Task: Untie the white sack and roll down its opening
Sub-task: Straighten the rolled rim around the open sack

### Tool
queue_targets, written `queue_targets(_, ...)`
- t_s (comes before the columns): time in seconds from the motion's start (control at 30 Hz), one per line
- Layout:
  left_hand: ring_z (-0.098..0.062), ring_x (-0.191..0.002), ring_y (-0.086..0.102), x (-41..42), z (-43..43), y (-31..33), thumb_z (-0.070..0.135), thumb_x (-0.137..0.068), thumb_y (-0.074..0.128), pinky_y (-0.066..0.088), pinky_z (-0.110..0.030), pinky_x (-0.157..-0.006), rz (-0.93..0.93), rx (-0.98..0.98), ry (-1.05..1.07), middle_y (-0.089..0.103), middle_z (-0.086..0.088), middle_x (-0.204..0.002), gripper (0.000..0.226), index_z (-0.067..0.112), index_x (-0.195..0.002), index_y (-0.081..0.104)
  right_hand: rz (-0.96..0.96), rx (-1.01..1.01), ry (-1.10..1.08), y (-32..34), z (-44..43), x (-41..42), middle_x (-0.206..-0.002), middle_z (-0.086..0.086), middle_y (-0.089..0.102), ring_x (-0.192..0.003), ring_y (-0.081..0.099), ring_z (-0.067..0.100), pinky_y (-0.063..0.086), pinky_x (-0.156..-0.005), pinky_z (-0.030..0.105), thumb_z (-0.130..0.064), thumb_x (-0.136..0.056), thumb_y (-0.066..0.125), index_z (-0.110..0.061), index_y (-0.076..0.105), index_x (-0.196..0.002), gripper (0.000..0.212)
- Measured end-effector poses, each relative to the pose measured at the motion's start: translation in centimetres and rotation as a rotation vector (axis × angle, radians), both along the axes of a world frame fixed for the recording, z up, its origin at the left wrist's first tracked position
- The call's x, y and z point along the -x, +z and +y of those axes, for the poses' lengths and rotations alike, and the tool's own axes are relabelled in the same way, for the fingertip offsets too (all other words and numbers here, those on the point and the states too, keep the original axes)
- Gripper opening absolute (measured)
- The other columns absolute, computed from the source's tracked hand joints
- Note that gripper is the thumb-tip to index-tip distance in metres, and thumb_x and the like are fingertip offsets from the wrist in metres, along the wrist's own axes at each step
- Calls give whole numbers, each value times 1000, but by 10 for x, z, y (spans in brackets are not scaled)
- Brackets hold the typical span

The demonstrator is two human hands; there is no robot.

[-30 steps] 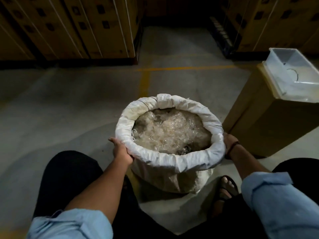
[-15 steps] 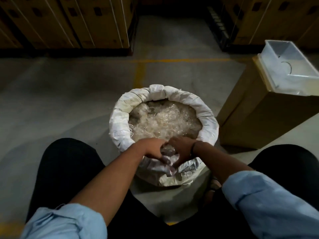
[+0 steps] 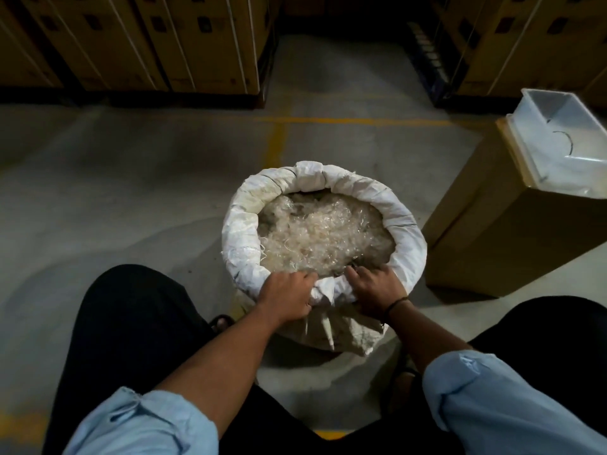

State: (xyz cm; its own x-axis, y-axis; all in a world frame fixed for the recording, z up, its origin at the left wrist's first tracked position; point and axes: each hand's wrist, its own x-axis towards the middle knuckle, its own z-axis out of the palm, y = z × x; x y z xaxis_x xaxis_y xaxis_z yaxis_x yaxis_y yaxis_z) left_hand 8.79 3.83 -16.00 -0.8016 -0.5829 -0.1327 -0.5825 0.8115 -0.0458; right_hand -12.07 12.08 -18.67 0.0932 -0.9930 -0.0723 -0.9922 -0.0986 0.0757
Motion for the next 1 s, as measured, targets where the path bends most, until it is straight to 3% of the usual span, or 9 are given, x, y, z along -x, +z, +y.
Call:
queue_targets(0.13,-26,-125,53,4,-20,-13,73,-70,63,39,-42,-102,-126,-162,-25,54,-1,-137,84,30,-139,44,-39,-383,28,-5,-14,7,-154,3,37,-138,39,30,28,-109,59,-82,-65,56,-29,14,-150,109)
queue_targets(0.2,-26,-136,41,6,-34,-8,94,-63,49,30,-49,-112,-127,-251,13,45,-1,-149,102,36,-147,38,-196,-511,-24,0,-25,11,-161,0,22,-146,22,29,18,-116,58,-90,-60,51,-35,2,-153,118)
queue_targets(0.3,-24,-134,44,16,-60,10,90,-78,40,38,-47,-109,316,-341,228,50,0,-146,83,37,-141,48,-522,-282,-237,3,-46,19,-153,3,36,-142,29,30,23,-116,54,-91,-69,36,-37,8,-152,102)
queue_targets(0.4,-32,-138,43,30,-115,19,78,-84,46,34,-50,-114,600,2,417,54,-4,-144,76,26,-140,50,-353,17,-301,3,-74,33,-155,8,27,-143,24,33,22,-117,52,-74,-84,42,-29,4,-153,90)
queue_targets(0.53,-46,-150,16,38,-188,16,65,-88,53,17,-56,-120,387,153,504,27,-11,-163,82,23,-155,31,-133,291,-266,10,-125,52,-160,14,18,-147,15,35,16,-119,53,-56,-92,43,-19,8,-154,80)
queue_targets(0.7,-58,-145,12,35,-227,-21,59,-95,45,7,-67,-118,56,150,639,19,-22,-164,84,19,-160,12,30,169,-213,-1,-193,72,-164,13,2,-149,2,42,7,-116,64,-39,-94,48,-23,-1,-155,79)
queue_targets(0.8,-57,-136,33,39,-232,-42,69,-92,40,20,-66,-113,35,100,754,31,-27,-156,89,18,-159,12,-4,82,-335,-4,-217,81,-162,13,11,-145,17,43,12,-113,65,-52,-95,39,-27,-2,-154,76)
queue_targets(0.93,-46,-111,59,45,-235,-43,61,-98,39,47,-48,-92,65,74,660,60,-23,-129,71,8,-145,33,-3,21,-325,5,-230,100,-139,14,47,-115,54,40,44,-94,50,-43,-94,44,-27,23,-147,60)
queue_targets(1.0,-46,-105,63,42,-243,-37,58,-100,38,51,-46,-85,151,-33,622,64,-25,-119,57,9,-128,42,-178,-41,-378,19,-235,118,-129,18,56,-109,59,41,49,-88,45,-42,-94,48,-24,39,-135,46)
